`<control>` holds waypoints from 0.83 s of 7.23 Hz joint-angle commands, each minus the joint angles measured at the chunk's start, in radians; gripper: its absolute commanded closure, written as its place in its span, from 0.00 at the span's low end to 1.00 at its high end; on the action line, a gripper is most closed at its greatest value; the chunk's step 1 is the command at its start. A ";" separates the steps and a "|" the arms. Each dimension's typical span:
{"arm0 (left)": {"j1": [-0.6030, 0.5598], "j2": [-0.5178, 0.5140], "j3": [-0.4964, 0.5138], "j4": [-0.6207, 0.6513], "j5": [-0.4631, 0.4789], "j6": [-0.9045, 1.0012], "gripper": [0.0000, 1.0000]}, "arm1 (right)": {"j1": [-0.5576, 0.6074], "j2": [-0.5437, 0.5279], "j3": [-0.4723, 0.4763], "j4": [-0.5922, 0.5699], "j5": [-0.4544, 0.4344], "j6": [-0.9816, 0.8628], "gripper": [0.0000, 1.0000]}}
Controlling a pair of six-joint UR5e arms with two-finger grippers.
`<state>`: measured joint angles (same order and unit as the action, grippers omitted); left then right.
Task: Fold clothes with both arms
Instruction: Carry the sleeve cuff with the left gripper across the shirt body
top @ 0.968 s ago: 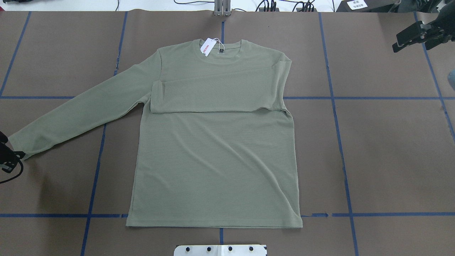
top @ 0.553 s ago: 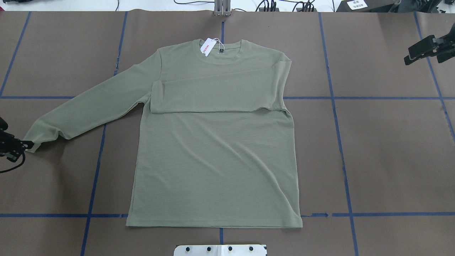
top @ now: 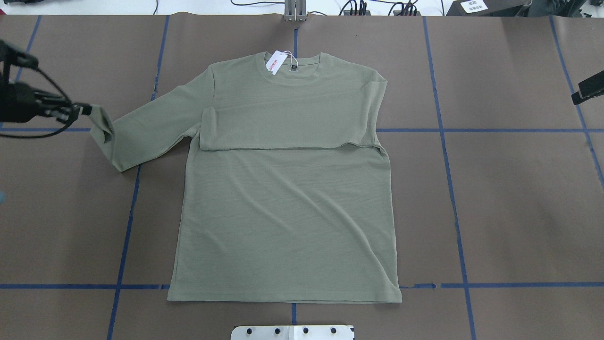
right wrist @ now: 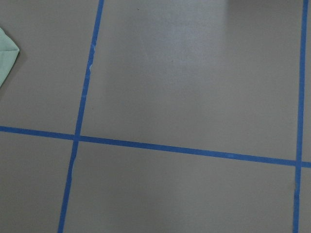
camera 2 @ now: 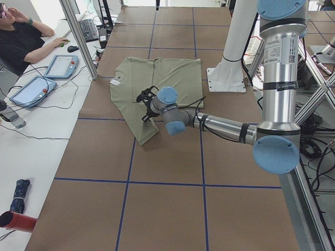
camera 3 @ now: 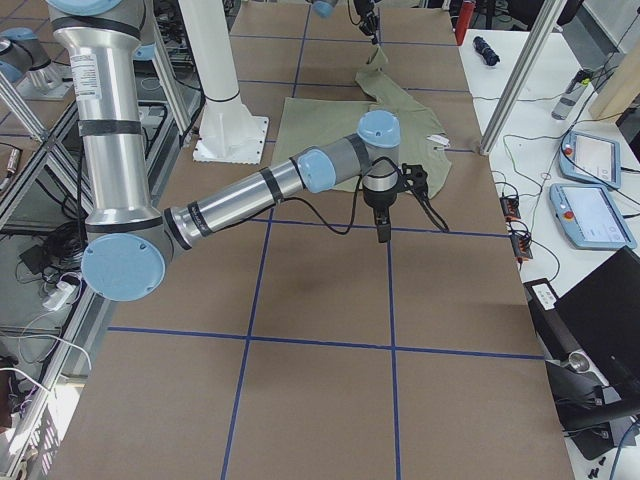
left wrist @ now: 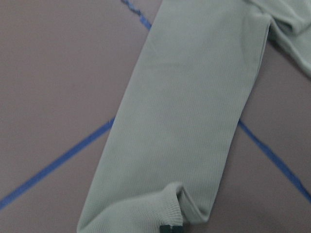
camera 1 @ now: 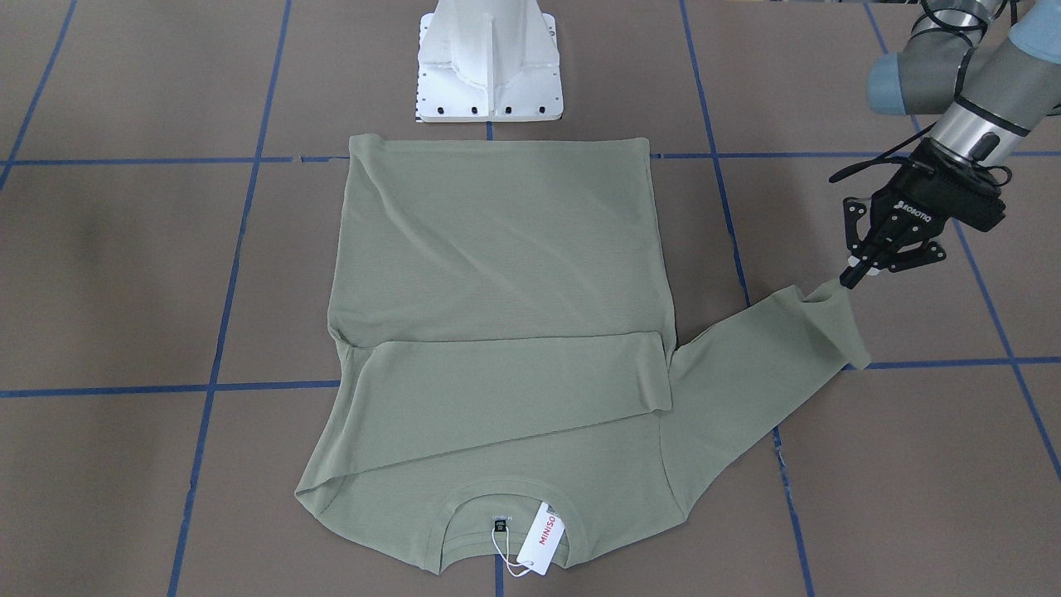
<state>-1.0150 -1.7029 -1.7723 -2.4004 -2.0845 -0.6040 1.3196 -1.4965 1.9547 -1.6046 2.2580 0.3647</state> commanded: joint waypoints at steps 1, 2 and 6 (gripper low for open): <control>0.012 -0.334 0.020 0.305 0.000 -0.205 1.00 | 0.007 -0.008 0.000 0.000 0.000 -0.006 0.00; 0.063 -0.445 0.028 0.402 0.021 -0.285 1.00 | 0.009 -0.008 -0.002 -0.002 0.000 -0.006 0.00; 0.379 -0.824 0.356 0.402 0.413 -0.563 1.00 | 0.012 -0.007 -0.002 -0.002 0.000 -0.003 0.00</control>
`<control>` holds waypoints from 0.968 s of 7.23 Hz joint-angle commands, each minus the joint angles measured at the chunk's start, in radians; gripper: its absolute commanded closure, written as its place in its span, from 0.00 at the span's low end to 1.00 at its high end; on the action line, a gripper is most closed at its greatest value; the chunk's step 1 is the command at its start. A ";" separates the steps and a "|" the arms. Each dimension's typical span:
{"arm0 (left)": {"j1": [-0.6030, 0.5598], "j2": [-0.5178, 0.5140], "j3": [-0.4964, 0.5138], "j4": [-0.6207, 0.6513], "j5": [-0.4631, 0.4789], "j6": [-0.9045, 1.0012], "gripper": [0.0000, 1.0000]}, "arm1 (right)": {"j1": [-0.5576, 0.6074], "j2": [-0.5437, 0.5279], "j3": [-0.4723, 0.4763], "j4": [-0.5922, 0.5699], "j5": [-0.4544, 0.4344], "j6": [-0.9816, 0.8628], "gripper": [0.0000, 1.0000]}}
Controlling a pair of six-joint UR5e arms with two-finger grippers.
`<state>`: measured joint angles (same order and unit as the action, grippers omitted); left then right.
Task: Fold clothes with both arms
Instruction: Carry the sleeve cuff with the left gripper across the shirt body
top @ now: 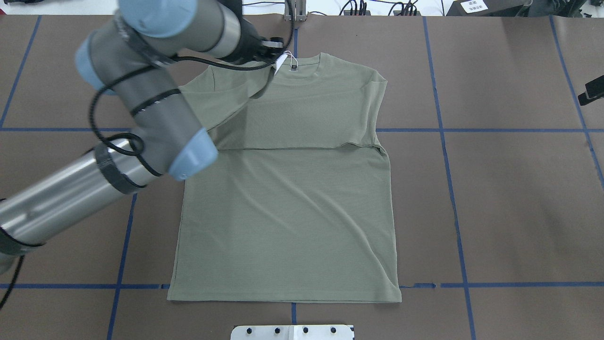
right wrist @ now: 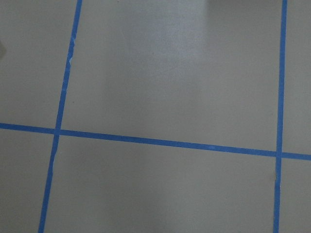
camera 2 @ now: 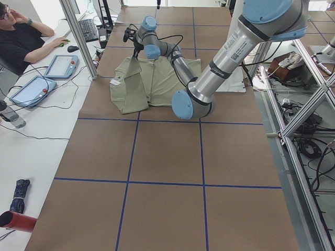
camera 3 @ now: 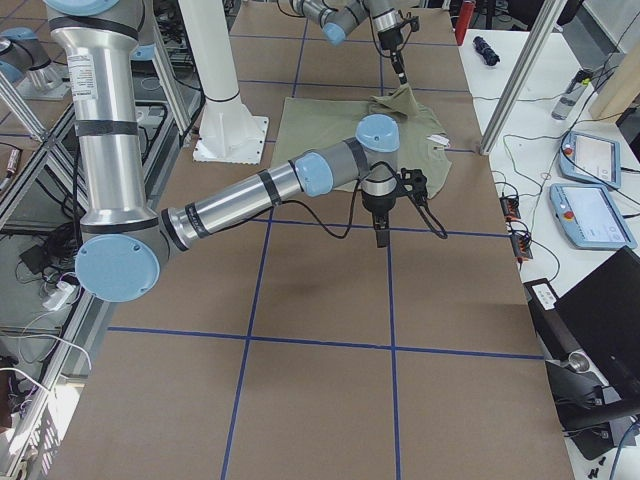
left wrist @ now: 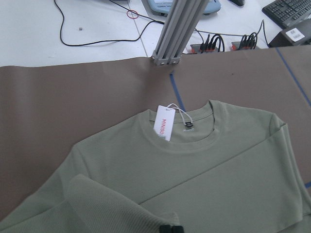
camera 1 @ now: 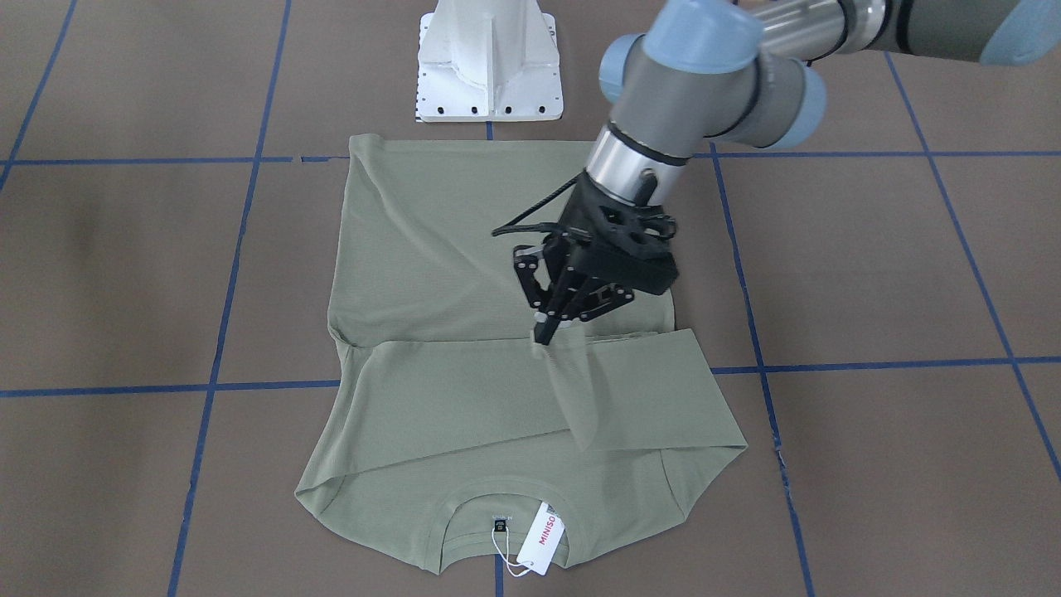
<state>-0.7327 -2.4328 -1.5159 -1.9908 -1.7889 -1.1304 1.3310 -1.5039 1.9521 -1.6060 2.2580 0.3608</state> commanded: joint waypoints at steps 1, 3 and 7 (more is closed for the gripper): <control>0.160 -0.103 0.135 -0.063 0.179 -0.029 1.00 | 0.000 0.002 0.001 0.000 0.000 0.001 0.00; 0.234 -0.144 0.277 -0.192 0.241 0.036 1.00 | 0.000 0.004 0.002 0.001 0.000 0.001 0.00; 0.300 -0.166 0.290 -0.279 0.252 0.067 0.01 | -0.001 0.013 -0.005 0.000 0.000 0.015 0.00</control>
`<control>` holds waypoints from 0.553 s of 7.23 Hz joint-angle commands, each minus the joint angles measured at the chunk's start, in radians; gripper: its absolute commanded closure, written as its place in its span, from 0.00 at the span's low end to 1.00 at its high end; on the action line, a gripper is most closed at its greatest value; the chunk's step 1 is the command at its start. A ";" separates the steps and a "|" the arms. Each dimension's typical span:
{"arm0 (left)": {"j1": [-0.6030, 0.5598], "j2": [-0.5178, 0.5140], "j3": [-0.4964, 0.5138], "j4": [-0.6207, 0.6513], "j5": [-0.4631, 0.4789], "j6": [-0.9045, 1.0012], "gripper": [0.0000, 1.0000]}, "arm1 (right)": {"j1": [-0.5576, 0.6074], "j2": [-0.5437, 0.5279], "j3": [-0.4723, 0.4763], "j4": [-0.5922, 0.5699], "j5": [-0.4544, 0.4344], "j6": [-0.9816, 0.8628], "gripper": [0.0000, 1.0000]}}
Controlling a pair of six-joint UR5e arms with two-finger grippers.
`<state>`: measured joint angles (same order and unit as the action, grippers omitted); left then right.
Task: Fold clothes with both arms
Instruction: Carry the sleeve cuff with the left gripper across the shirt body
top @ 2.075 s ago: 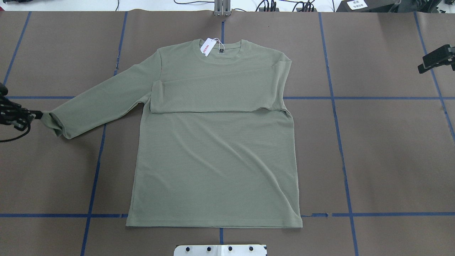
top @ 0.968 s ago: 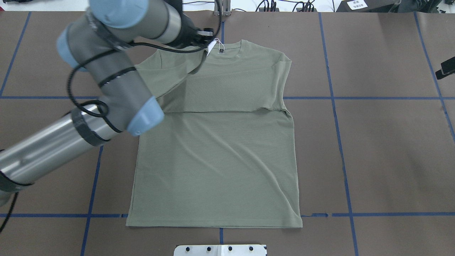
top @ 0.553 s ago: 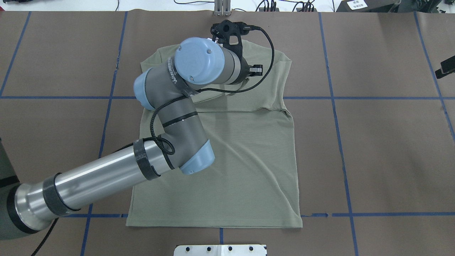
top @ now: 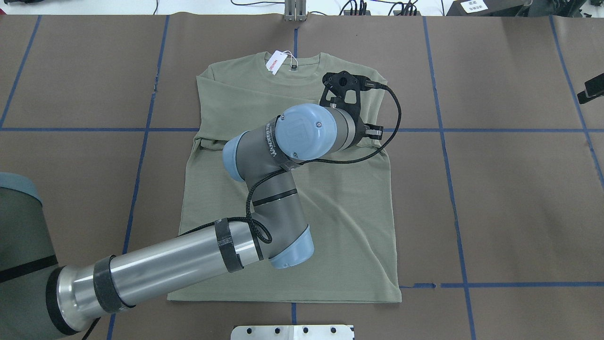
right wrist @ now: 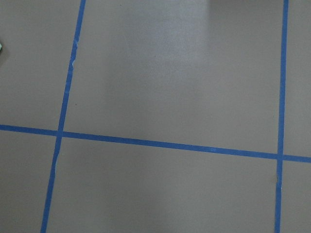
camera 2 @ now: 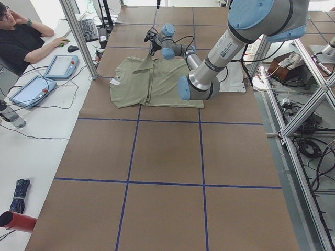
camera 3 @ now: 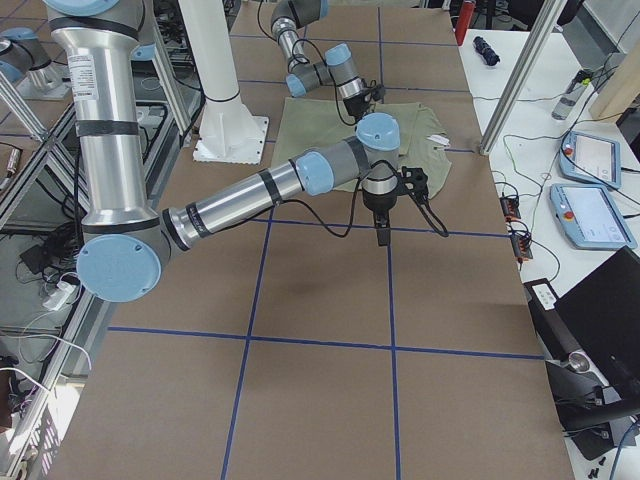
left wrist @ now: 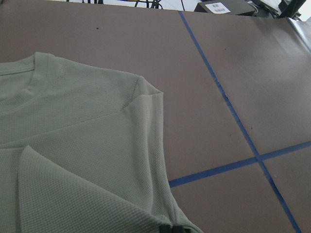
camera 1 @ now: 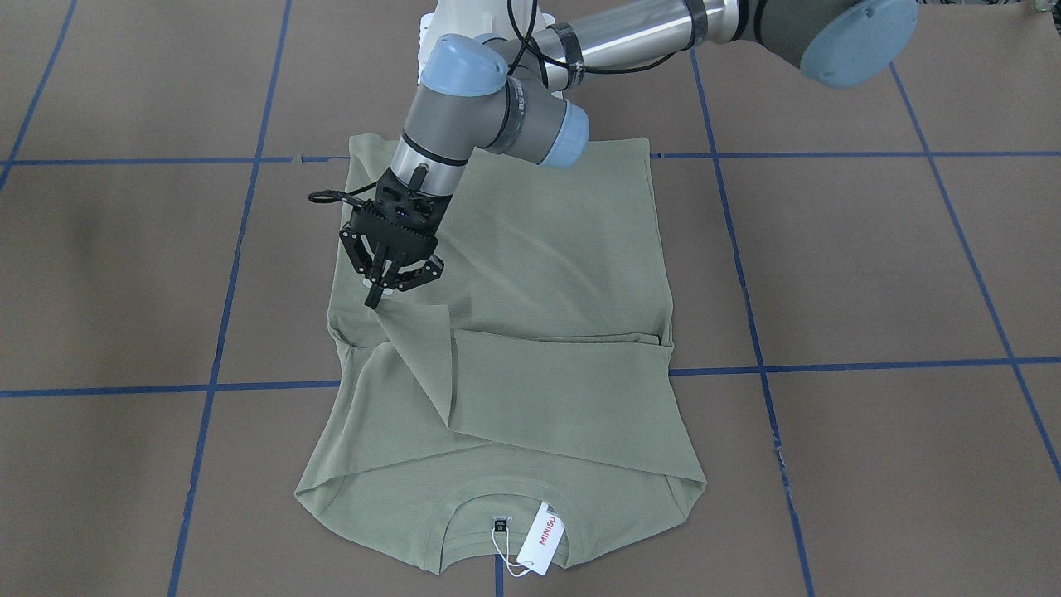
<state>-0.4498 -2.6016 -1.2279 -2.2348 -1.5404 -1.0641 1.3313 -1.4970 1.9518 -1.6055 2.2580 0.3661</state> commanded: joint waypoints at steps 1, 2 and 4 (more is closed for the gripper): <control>0.017 0.021 0.001 -0.060 0.005 0.007 0.00 | -0.003 0.023 -0.008 -0.001 0.005 0.013 0.00; 0.005 0.023 -0.007 -0.040 -0.004 0.038 0.00 | -0.009 0.041 -0.004 0.027 0.005 0.013 0.00; -0.080 0.072 -0.086 0.167 -0.131 0.119 0.00 | -0.090 0.113 -0.060 0.207 -0.001 0.043 0.01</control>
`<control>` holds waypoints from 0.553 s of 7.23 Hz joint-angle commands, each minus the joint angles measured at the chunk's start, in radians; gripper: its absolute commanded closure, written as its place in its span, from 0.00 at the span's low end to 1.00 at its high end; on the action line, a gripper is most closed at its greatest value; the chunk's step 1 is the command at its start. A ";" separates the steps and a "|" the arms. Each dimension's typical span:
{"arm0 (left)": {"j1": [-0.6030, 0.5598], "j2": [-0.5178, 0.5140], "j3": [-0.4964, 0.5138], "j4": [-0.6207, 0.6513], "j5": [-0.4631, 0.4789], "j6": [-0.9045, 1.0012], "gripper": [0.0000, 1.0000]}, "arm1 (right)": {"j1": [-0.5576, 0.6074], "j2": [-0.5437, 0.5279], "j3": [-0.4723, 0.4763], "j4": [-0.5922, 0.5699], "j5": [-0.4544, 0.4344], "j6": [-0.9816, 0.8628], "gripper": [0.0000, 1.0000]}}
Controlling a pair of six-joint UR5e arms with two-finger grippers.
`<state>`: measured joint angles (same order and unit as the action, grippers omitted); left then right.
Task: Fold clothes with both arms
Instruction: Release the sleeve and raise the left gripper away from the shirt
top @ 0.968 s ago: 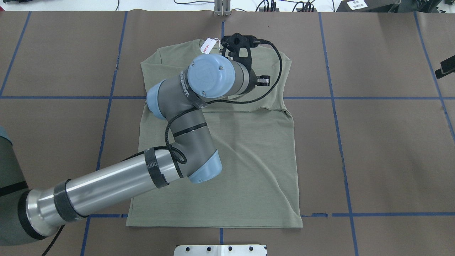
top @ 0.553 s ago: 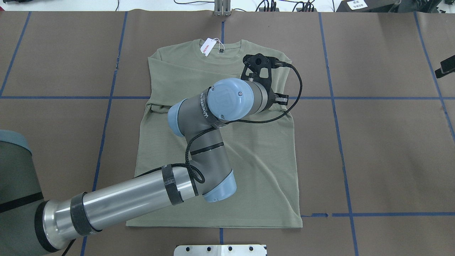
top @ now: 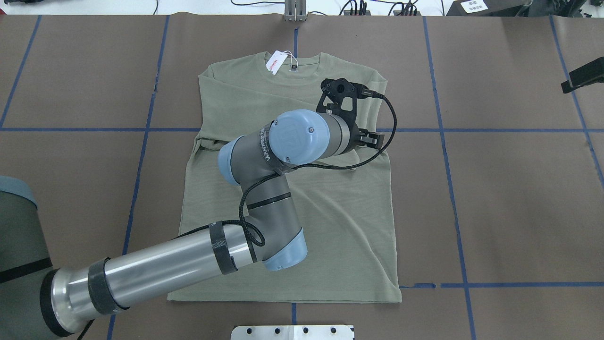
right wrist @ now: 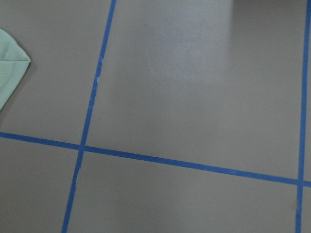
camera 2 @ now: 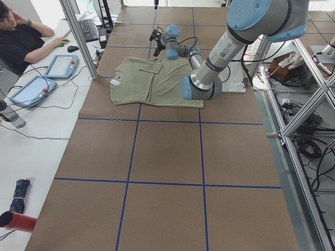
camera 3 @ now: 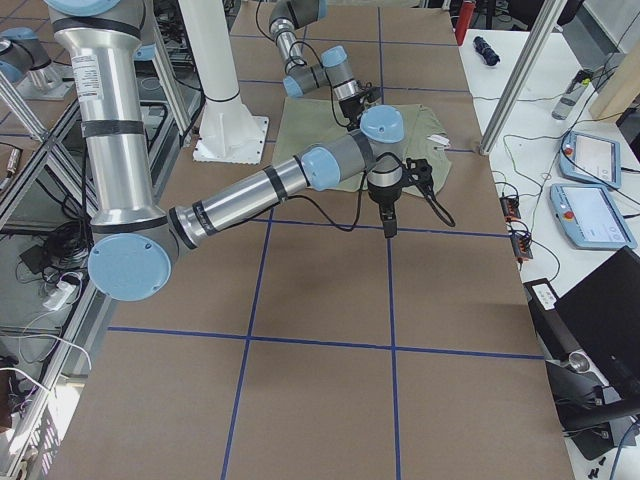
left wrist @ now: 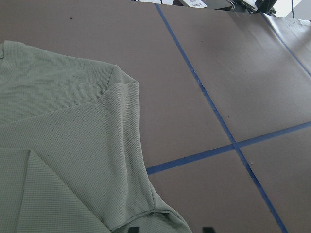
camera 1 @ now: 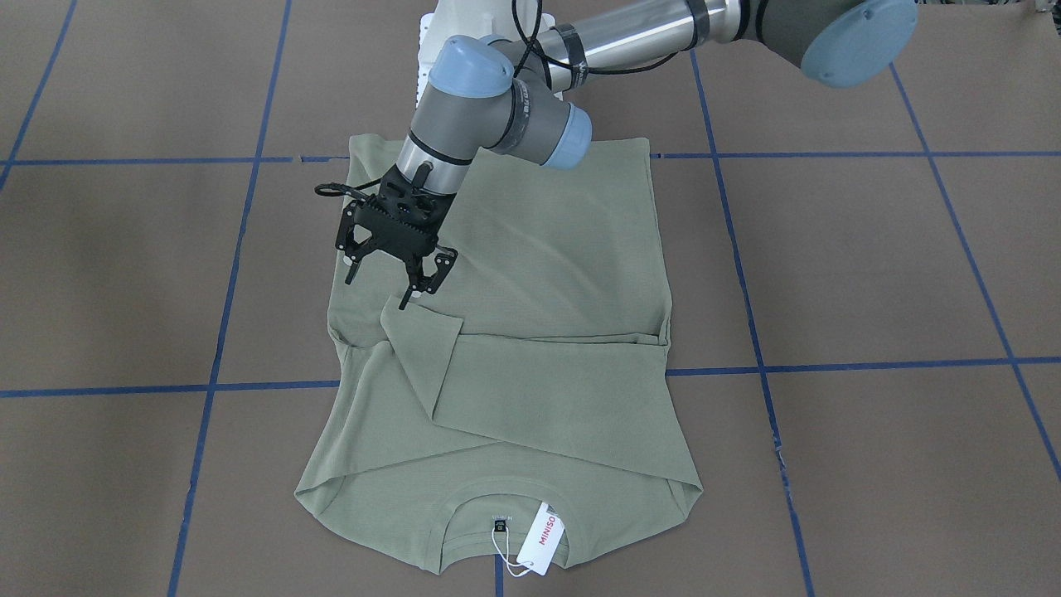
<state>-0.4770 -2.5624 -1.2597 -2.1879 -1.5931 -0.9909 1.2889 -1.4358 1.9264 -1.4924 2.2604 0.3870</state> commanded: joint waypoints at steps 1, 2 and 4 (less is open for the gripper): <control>-0.124 0.127 -0.178 0.205 -0.156 0.139 0.00 | -0.124 0.119 -0.043 0.095 -0.024 0.127 0.01; -0.208 0.231 -0.302 0.258 -0.260 0.243 0.00 | -0.223 0.196 -0.044 0.084 -0.107 0.248 0.00; -0.332 0.437 -0.478 0.270 -0.384 0.389 0.00 | -0.414 0.335 -0.116 0.034 -0.279 0.465 0.00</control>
<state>-0.7301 -2.2506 -1.6298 -1.9333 -1.8977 -0.7008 0.9916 -1.1955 1.8584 -1.4208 2.0804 0.7073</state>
